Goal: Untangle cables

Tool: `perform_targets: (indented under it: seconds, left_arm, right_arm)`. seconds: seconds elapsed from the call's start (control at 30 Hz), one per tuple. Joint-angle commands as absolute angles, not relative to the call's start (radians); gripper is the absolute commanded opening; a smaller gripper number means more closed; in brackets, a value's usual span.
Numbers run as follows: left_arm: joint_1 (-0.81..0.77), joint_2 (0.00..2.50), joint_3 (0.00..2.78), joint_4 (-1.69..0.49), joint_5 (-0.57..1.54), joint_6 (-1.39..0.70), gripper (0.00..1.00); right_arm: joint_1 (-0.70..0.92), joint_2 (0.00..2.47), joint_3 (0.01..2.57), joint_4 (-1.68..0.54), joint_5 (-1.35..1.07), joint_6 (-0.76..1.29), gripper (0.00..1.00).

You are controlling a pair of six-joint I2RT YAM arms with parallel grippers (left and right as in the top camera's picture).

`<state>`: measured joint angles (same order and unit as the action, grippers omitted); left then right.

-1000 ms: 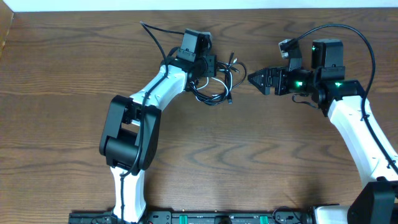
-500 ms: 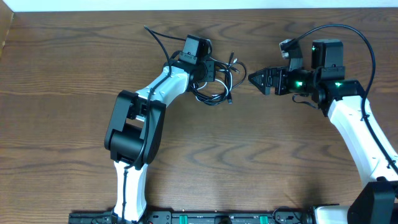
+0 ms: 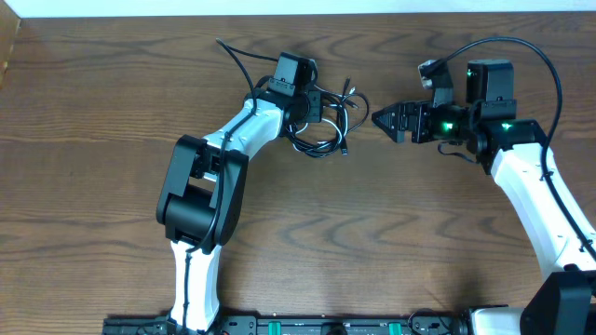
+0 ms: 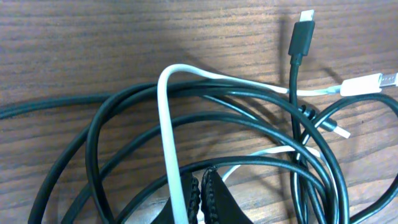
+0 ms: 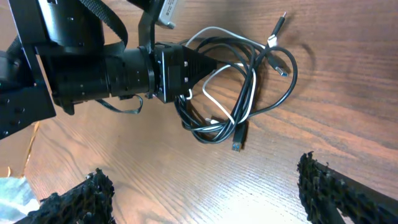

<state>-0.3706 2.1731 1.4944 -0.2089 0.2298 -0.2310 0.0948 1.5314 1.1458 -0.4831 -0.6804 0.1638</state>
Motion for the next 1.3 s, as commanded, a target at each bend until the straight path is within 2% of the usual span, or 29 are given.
perform_targets:
  seconds: [0.0, 0.53, 0.83, 1.27]
  left_arm:
    - [-0.371, 2.137, 1.491, -0.229, 0.216, -0.218, 0.07]
    - [-0.371, 1.856, 1.491, -0.413, 0.234, -0.194, 0.07]
    - [-0.372, 1.708, 1.491, -0.514, 0.412, -0.161, 0.07]
    - [-0.372, 1.592, 1.491, -0.577, 0.412, -0.150, 0.08]
  right_arm:
    - [0.093, 1.532, 1.163, -0.491, -0.683, 0.149, 0.94]
    - [0.093, 1.532, 1.163, -0.518, -0.683, 0.149, 0.94]
    - [0.093, 1.532, 1.163, -0.544, -0.683, 0.148, 0.94]
    - [0.093, 1.532, 1.163, -0.561, -0.683, 0.148, 0.95]
